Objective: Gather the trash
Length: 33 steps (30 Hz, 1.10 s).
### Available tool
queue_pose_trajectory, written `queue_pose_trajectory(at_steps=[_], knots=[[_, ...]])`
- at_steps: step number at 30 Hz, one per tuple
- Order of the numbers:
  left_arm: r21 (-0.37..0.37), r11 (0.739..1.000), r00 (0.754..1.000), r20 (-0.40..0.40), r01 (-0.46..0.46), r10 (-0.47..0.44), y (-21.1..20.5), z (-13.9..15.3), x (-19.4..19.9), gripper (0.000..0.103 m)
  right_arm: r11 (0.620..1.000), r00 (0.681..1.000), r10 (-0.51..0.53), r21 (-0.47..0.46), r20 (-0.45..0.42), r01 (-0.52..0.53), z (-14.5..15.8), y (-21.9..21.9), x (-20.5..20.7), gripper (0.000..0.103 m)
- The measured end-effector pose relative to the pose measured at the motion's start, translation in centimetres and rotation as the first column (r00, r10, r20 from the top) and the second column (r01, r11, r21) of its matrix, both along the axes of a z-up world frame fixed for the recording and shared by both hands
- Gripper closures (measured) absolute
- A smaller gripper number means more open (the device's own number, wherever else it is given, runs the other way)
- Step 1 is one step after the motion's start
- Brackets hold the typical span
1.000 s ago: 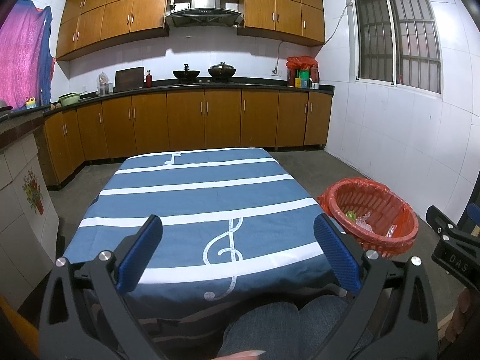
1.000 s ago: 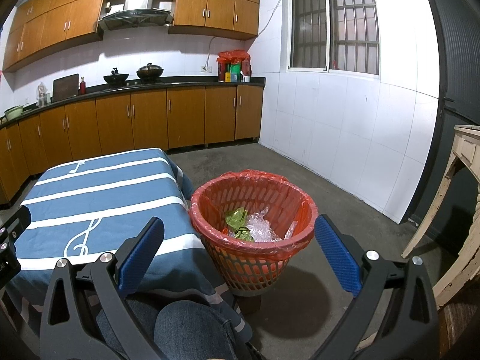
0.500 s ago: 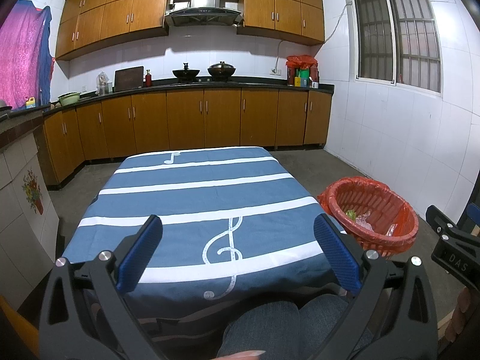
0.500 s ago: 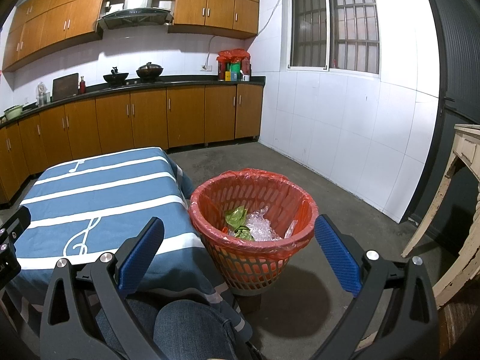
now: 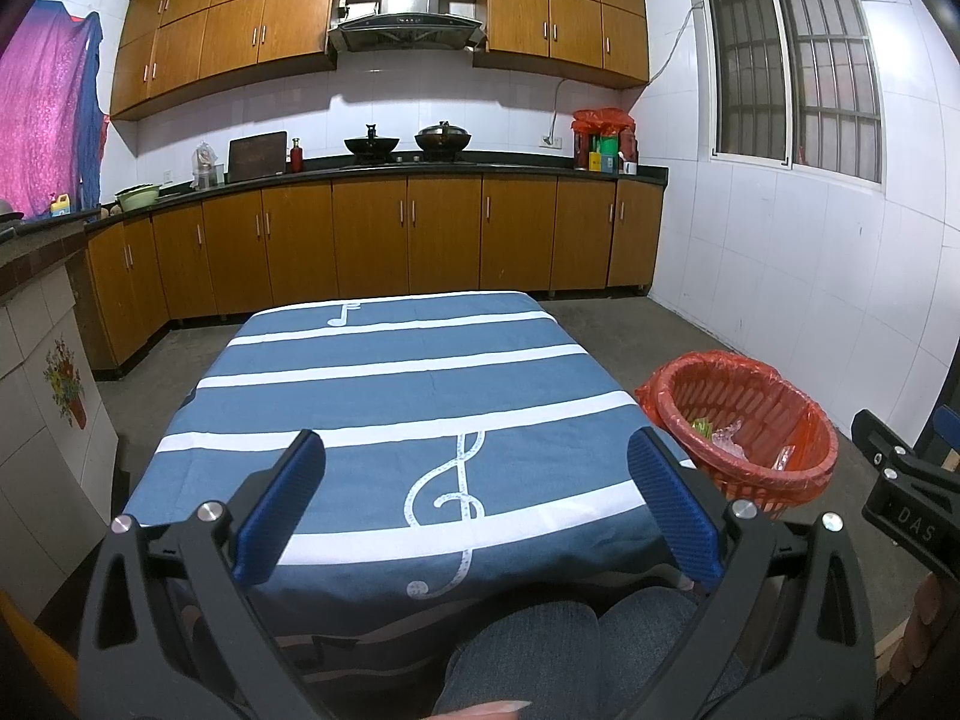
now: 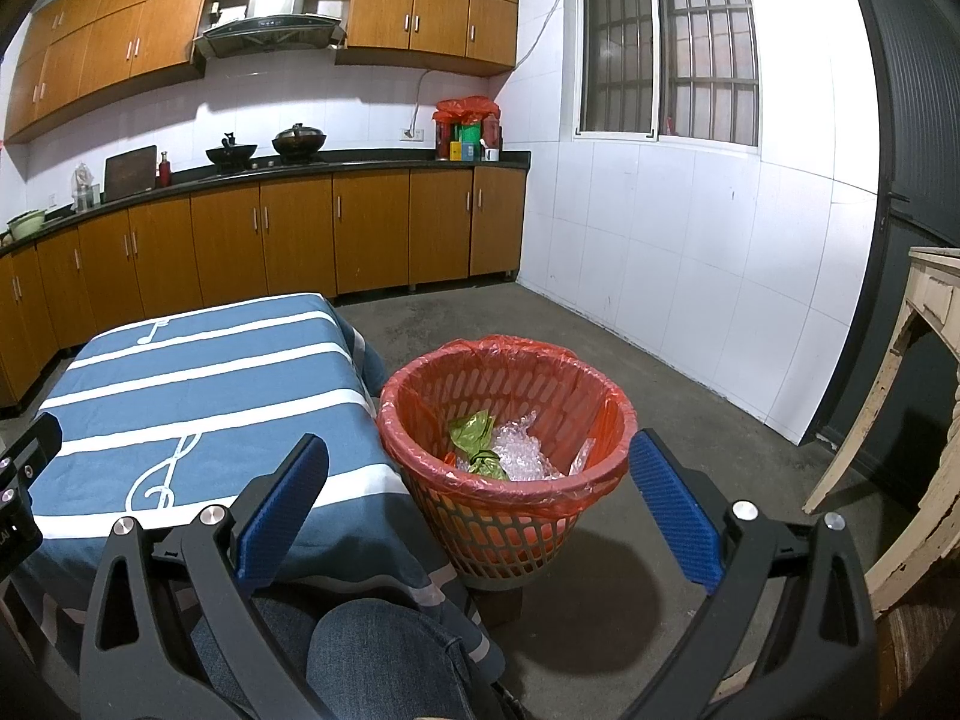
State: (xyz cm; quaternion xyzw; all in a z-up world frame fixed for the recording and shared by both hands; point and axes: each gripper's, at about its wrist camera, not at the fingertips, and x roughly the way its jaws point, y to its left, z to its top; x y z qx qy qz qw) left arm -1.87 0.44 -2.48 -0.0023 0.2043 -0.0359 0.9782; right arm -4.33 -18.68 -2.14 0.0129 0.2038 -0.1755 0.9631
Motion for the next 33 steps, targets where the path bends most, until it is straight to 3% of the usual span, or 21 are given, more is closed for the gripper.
queue_pose_trajectory(at_steps=[33], knots=[[-0.004, 1.000, 1.000, -0.016, 0.002, -0.002, 0.45, -0.68, -0.38, 0.004, 1.000, 1.000, 0.000, 0.001, -0.004, 0.000, -0.24, 0.05, -0.36, 0.003]])
